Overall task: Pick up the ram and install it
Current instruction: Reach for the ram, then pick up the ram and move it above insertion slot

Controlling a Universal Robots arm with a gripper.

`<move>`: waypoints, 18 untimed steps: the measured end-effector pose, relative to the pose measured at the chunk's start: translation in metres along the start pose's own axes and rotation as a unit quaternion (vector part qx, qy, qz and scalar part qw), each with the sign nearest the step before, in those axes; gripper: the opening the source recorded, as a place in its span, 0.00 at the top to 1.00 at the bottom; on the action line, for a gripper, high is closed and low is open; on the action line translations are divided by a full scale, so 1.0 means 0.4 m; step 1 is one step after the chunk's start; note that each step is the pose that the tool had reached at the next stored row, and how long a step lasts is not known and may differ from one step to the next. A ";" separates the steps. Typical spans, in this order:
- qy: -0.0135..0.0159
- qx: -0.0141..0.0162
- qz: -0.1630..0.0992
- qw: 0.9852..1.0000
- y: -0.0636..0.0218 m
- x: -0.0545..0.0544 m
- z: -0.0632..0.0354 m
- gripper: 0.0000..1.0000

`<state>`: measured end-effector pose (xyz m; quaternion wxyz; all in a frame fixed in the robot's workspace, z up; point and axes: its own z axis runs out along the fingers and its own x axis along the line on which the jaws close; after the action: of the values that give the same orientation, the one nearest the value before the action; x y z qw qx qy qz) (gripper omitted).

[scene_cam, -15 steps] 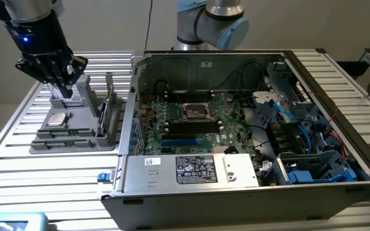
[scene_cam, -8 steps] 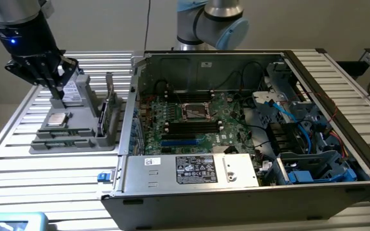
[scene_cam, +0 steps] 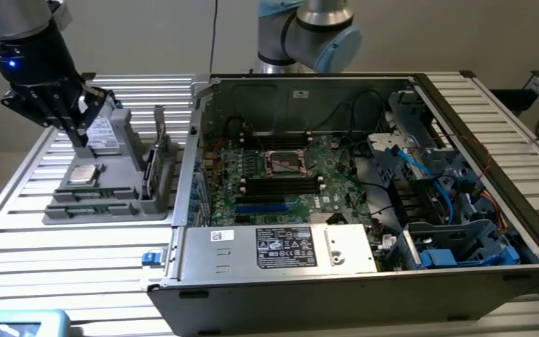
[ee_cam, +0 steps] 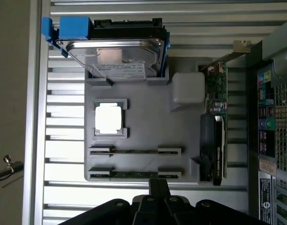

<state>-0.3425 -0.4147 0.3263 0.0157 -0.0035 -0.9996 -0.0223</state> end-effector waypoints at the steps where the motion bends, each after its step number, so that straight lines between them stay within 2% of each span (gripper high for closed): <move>1: 0.000 0.000 -0.001 1.000 0.000 0.000 0.001 0.89; 5: 0.000 0.000 -0.007 1.000 0.000 0.000 0.004 0.89; 10: 0.002 0.002 -0.052 0.999 0.000 0.000 0.006 0.89; 14: 0.004 0.003 -0.088 0.996 0.000 0.000 0.007 0.89; 18: 0.005 0.003 -0.124 0.992 0.000 0.000 0.008 0.89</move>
<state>-0.3428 -0.4147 0.3231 0.0182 0.1208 -0.9923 -0.0210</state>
